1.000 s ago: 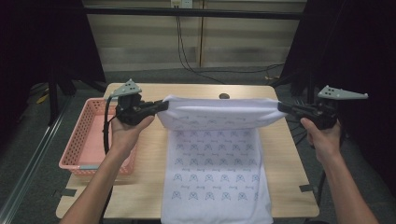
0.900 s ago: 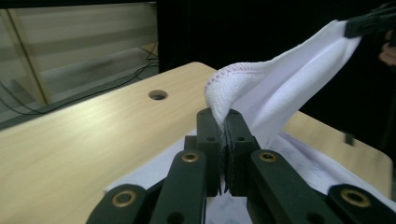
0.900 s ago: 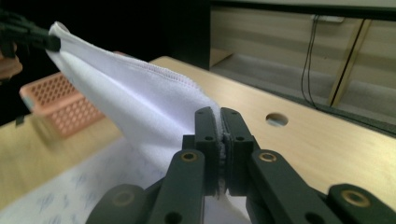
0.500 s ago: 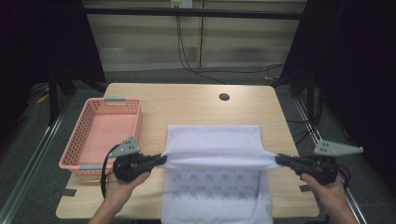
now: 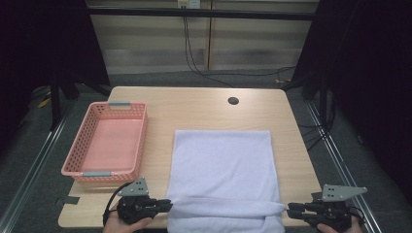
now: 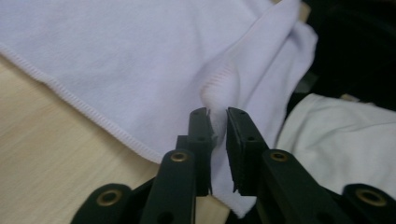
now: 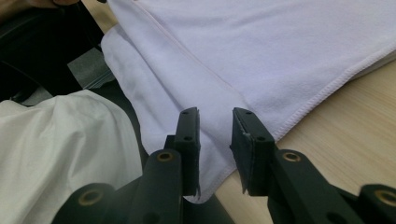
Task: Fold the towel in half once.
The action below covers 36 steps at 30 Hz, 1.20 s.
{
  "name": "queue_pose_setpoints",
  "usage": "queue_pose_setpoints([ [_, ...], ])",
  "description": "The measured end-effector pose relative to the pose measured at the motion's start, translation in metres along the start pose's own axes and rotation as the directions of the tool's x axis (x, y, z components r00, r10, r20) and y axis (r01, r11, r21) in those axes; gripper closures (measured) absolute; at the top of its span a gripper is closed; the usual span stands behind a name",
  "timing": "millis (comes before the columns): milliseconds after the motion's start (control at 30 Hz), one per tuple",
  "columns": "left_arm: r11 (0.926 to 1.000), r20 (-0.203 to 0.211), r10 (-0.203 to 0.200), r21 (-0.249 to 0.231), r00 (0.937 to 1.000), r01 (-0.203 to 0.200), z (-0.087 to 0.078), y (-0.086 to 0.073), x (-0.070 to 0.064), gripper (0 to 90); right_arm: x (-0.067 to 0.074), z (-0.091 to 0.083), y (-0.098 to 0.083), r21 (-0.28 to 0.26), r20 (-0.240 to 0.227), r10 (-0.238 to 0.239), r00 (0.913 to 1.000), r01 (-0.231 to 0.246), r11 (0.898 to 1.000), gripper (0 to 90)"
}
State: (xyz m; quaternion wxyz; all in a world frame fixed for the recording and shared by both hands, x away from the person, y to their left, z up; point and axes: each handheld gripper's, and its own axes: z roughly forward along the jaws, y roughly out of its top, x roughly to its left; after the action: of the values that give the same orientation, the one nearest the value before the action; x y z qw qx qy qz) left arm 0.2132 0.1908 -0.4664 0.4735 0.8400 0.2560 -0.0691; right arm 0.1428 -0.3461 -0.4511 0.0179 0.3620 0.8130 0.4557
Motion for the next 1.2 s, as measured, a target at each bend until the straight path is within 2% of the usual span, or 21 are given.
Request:
queue_pose_setpoints([
  [33, 1.0000, 0.024, -0.002, -0.009, 0.9997, 0.003, -0.003, 0.001, 0.000, 78.1, 0.000, 0.001, 0.001, -0.003, -0.004, 0.005, 1.0000, -0.005, 1.000, 71.2],
  [100, 0.9995, -0.018, 0.023, -0.021, 0.9996, -0.023, -0.008, 0.003, -0.001, 76.7, 0.002, 0.002, 0.004, -0.020, 0.020, -0.007, 0.9998, 0.008, 1.000, 70.4],
  [167, 0.9990, -0.040, 0.004, -0.045, 0.9992, -0.005, -0.010, 0.008, 0.008, 72.2, 0.001, 0.006, 0.010, -0.031, 0.062, -0.017, 0.9980, 0.019, 0.999, 64.7],
  [233, 0.9991, -0.079, 0.000, -0.043, 0.9968, -0.004, -0.005, 0.017, 0.016, 71.0, -0.004, 0.014, 0.019, -0.048, 0.058, -0.014, 0.9982, 0.017, 0.999, 65.8],
  [267, 0.9988, -0.073, -0.001, -0.049, 0.9973, -0.002, 0.002, 0.024, 0.024, 71.0, -0.008, 0.019, 0.024, -0.044, 0.074, -0.024, 0.9970, 0.027, 0.999, 66.1],
  [333, 0.9996, -0.106, 0.006, -0.026, 0.9944, -0.008, 0.014, 0.036, 0.036, 68.7, -0.016, 0.032, 0.037, -0.032, 0.070, -0.027, 0.9972, 0.030, 0.999, 66.4],
  [367, 0.9995, -0.105, -0.027, -0.015, 0.9941, 0.026, 0.022, 0.043, 0.045, 68.0, -0.018, 0.037, 0.041, -0.026, 0.079, -0.038, 0.9961, 0.041, 0.999, 65.8],
  [400, 0.9993, -0.106, -0.038, -0.009, 0.9936, 0.037, 0.027, 0.048, 0.050, 66.7, -0.024, 0.044, 0.048, -0.011, 0.097, -0.048, 0.9942, 0.049, 0.999, 63.5],
  [500, 0.9994, -0.122, -0.029, 0.014, 0.9921, 0.031, 0.047, 0.062, 0.069, 66.6, -0.039, 0.060, 0.061, 0.001, 0.121, -0.041, 0.9918, 0.041, 0.999, 59.9],
  [633, 0.9961, -0.179, -0.041, 0.070, 0.9831, 0.054, 0.072, 0.070, 0.094, 66.9, -0.069, 0.089, 0.075, 0.038, 0.149, -0.027, 0.9884, 0.022, 0.999, 55.2],
  [700, 0.9949, -0.188, -0.052, 0.075, 0.9808, 0.067, 0.078, 0.069, 0.101, 65.2, -0.079, 0.102, 0.078, 0.059, 0.160, -0.024, 0.9868, 0.014, 0.998, 52.3],
  [767, 0.9911, -0.203, -0.031, 0.121, 0.9787, 0.056, 0.082, 0.066, 0.102, 62.1, -0.087, 0.113, 0.079, 0.089, 0.183, -0.027, 0.9827, 0.010, 0.996, 50.2],
  [800, 0.9925, -0.207, 0.001, 0.120, 0.9784, 0.024, 0.082, 0.065, 0.101, 61.7, -0.090, 0.119, 0.078, 0.104, 0.190, -0.034, 0.9812, 0.014, 0.994, 49.8],
  [833, 0.9932, -0.217, -0.008, 0.112, 0.9761, 0.033, 0.082, 0.064, 0.100, 61.3, -0.092, 0.123, 0.077, 0.125, 0.210, -0.044, 0.9767, 0.018, 0.992, 51.6],
  [900, 0.9915, -0.254, 0.027, 0.130, 0.9668, 0.006, 0.082, 0.063, 0.095, 71.4, -0.093, 0.127, 0.072, 0.133, 0.220, -0.087, 0.9715, 0.058, 0.989, 59.8],
  [933, 0.9907, -0.257, 0.031, 0.136, 0.9659, 0.004, 0.082, 0.062, 0.093, 74.7, -0.092, 0.125, 0.071, 0.144, 0.236, -0.095, 0.9670, 0.062, 0.988, 67.4],
  [967, 0.9914, -0.237, 0.017, 0.130, 0.9713, 0.015, 0.080, 0.059, 0.091, 76.3, -0.091, 0.123, 0.070, 0.143, 0.231, -0.093, 0.9685, 0.061, 0.988, 70.5],
  [1033, 0.9905, -0.246, 0.027, 0.137, 0.9688, 0.007, 0.077, 0.053, 0.083, 82.9, -0.088, 0.119, 0.065, 0.136, 0.215, -0.084, 0.9730, 0.055, 0.989, 78.5],
  [1067, 0.9891, -0.234, 0.040, 0.147, 0.9714, -0.005, 0.075, 0.051, 0.080, 83.9, -0.085, 0.116, 0.062, 0.147, 0.200, -0.085, 0.9762, 0.056, 0.988, 80.8],
  [1133, 0.9877, -0.231, 0.051, 0.155, 0.9716, -0.015, 0.073, 0.046, 0.069, 84.8, -0.080, 0.112, 0.058, 0.154, 0.191, -0.089, 0.9776, 0.059, 0.986, 81.7],
  [1200, 0.9870, -0.209, 0.038, 0.161, 0.9771, -0.004, 0.071, 0.042, 0.064, 85.1, -0.075, 0.107, 0.052, 0.154, 0.174, -0.076, 0.9818, 0.049, 0.987, 82.2],
])
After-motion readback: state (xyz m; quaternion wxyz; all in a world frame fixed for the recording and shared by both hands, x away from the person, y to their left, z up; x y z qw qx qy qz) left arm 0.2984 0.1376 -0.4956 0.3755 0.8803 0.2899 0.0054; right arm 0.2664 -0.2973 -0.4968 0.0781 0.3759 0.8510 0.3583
